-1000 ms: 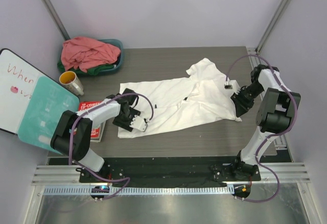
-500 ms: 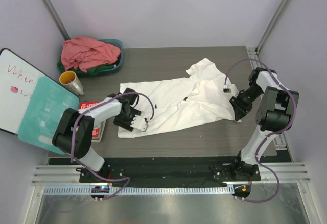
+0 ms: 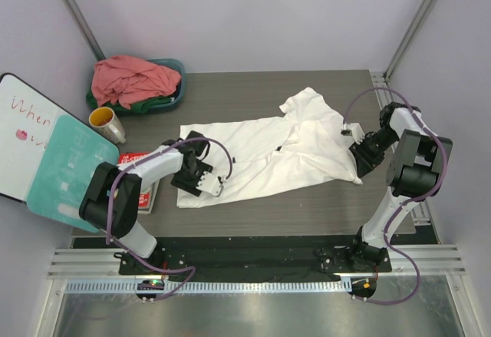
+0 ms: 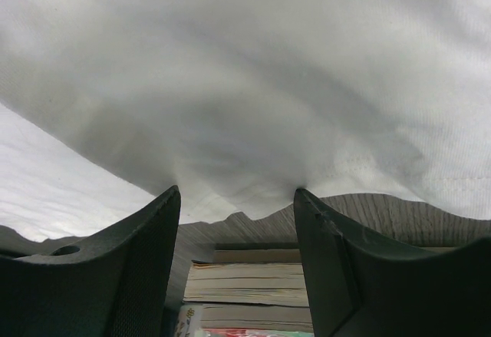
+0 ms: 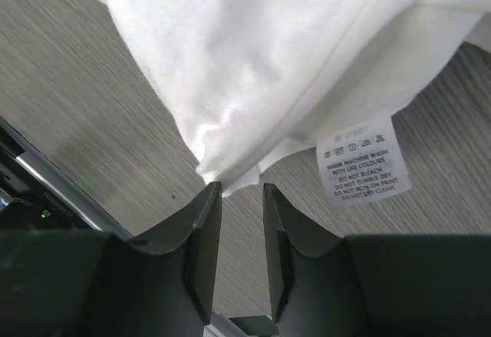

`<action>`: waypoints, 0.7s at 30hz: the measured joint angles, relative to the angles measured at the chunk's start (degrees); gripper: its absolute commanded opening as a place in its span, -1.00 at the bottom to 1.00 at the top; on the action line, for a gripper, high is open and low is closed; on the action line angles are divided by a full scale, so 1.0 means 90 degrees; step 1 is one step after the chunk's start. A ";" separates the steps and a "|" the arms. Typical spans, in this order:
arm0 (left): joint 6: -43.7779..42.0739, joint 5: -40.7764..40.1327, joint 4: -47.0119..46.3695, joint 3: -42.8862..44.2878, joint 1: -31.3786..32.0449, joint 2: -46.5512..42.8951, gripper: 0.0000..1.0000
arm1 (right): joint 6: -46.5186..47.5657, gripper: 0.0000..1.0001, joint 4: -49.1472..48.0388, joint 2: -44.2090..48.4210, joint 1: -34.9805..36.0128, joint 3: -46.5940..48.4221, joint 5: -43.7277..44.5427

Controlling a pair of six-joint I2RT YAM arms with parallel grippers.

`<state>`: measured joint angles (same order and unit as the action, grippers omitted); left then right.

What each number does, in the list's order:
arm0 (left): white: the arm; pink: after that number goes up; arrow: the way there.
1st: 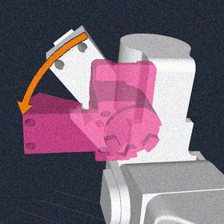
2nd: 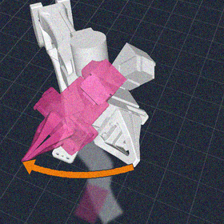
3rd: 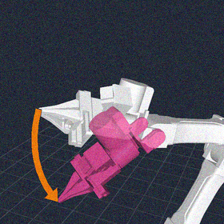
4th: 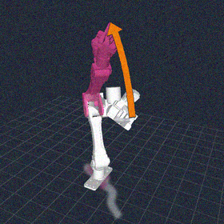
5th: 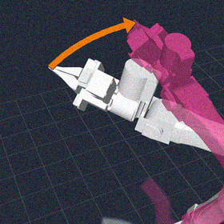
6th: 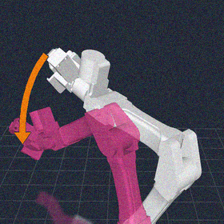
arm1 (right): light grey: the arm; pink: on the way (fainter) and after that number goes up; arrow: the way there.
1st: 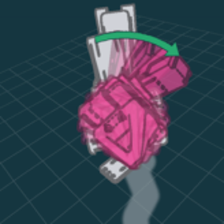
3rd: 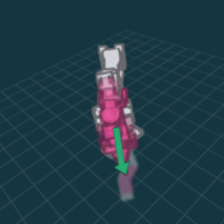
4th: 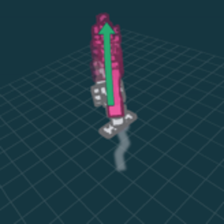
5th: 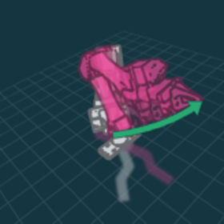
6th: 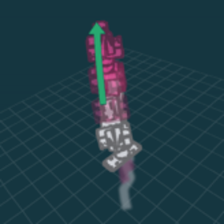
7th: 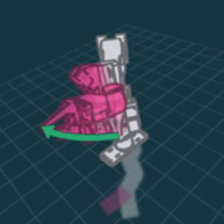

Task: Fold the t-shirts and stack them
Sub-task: Fold the tshirt

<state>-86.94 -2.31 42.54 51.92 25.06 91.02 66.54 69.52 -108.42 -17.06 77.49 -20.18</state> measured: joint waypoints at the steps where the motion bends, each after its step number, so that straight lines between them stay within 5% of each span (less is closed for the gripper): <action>1: 0.0000 0.0000 0.0000 0.0015 0.0000 0.0012 0.24 | -0.0012 -0.32 -0.0002 -0.0024 -0.0017 0.0029 -0.0005; 21: -0.0005 0.0002 0.0121 0.0219 0.0012 0.0277 0.23 | 0.0199 -0.37 0.0656 -0.0318 0.0010 0.0296 -0.0442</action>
<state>-86.98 -2.28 43.64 53.89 25.17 93.51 68.34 75.42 -111.28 -16.97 80.16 -24.16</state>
